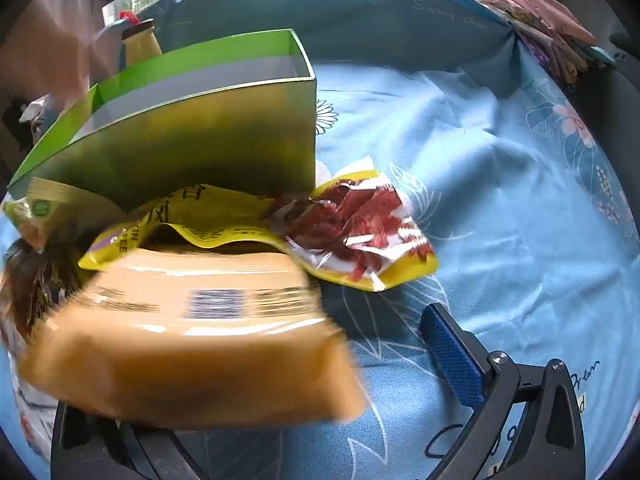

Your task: Organize snacks

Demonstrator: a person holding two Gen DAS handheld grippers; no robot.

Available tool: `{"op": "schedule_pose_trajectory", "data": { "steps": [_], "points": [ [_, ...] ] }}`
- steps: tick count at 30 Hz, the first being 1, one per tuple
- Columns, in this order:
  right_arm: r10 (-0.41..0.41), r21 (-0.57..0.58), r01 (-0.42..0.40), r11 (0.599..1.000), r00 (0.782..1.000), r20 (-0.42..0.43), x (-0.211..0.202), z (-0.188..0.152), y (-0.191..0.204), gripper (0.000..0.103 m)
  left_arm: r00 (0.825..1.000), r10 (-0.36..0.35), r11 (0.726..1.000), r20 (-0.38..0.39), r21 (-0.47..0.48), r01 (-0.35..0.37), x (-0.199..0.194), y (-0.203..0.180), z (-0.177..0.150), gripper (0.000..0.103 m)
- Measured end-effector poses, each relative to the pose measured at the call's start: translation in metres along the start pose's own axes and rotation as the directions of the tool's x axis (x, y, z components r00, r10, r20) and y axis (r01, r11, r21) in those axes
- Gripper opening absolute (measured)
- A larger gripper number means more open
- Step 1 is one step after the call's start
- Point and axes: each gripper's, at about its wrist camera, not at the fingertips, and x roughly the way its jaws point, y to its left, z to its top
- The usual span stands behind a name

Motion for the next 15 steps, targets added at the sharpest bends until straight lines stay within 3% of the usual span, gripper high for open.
{"op": "schedule_pose_trajectory", "data": {
  "steps": [4, 6, 11, 15],
  "points": [
    [0.001, -0.002, -0.001, 1.000, 1.000, 0.003, -0.001, -0.002, 0.000, 0.103, 0.998, 0.059, 0.998, 0.015, 0.019, -0.060, -0.007, -0.026, 0.014, 0.103],
    [0.000, -0.003, 0.000, 1.000, 1.000, 0.003, -0.001, -0.002, 0.000, 0.103, 0.997, 0.056, 0.998, 0.045, 0.004, -0.056, -0.008, -0.027, -0.004, 0.103],
    [-0.020, -0.019, 0.021, 1.000, 1.000, 0.011, 0.000, -0.002, 0.004, 0.103, 0.995, 0.096, 0.995, 0.035, -0.010, -0.096, -0.022, -0.047, -0.015, 0.103],
    [-0.013, -0.026, 0.012, 1.000, 0.999, -0.036, -0.011, -0.005, 0.004, 0.103, 0.995, 0.099, 0.995, 0.023, 0.018, -0.099, -0.037, -0.055, -0.021, 0.103]
  ]
}}
